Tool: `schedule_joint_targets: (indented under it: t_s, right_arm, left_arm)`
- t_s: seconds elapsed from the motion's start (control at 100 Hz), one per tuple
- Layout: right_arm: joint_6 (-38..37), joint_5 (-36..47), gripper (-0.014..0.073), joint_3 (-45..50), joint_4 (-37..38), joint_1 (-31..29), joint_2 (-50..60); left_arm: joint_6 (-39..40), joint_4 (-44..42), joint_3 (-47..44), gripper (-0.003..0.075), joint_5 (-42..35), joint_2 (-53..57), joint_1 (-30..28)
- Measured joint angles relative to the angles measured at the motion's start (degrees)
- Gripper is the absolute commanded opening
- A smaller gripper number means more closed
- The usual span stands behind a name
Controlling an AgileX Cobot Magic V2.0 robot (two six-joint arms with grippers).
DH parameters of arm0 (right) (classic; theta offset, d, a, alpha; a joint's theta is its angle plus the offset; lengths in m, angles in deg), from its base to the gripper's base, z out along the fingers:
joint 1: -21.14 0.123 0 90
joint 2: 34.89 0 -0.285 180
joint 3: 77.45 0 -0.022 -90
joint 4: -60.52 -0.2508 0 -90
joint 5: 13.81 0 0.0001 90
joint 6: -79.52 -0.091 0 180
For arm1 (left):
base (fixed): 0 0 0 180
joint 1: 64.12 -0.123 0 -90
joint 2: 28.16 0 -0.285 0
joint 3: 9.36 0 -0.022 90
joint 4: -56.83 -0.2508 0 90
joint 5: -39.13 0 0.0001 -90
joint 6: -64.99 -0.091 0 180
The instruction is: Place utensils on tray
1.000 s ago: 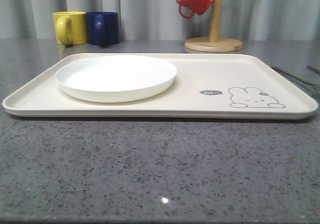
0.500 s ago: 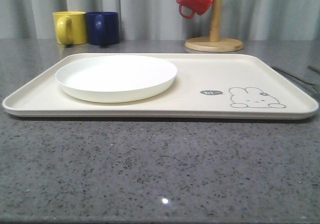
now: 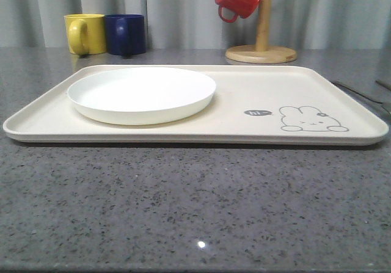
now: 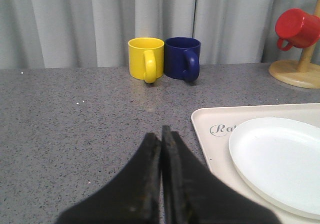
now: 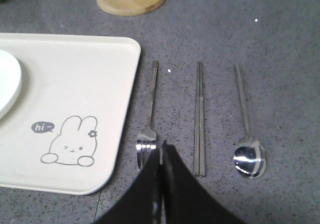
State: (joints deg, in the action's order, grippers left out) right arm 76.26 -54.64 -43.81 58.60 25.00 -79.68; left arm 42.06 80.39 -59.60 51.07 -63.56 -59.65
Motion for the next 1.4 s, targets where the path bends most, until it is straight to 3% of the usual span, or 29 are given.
schedule_joint_targets:
  t_s: [0.21,0.28,0.45,0.54,0.87,1.4]
  right_arm:
    - [0.00,-0.63,-0.0025,-0.76,-0.24,0.00,-8.67]
    - [0.00,-1.48,0.0060,-0.76,-0.78,0.00,-10.30]
    - [0.00,-3.44,0.0364,-0.76,-1.43,0.00,-11.91]
    - [0.00,-4.85,0.0446,-0.76,-1.55,0.00,-11.91]
    - [0.00,-4.19,0.0445,-2.27,-2.29,0.00,-14.22]
    - [0.19,-0.83,0.0444,-13.83,-2.84,0.79,-37.21]
  left_arm:
    - [0.00,0.00,0.00,-0.0017,0.00,0.00,0.00]
    - [0.00,0.00,0.00,-0.0017,0.00,0.00,0.00]
    - [0.00,0.00,0.00,-0.0017,0.00,0.00,0.00]
    - [0.00,0.00,0.00,-0.0017,0.00,0.00,0.00]
    - [-0.01,0.00,0.00,-0.0017,0.00,0.00,0.00]
    - [-0.01,0.00,0.00,-0.0017,0.00,0.00,0.00]
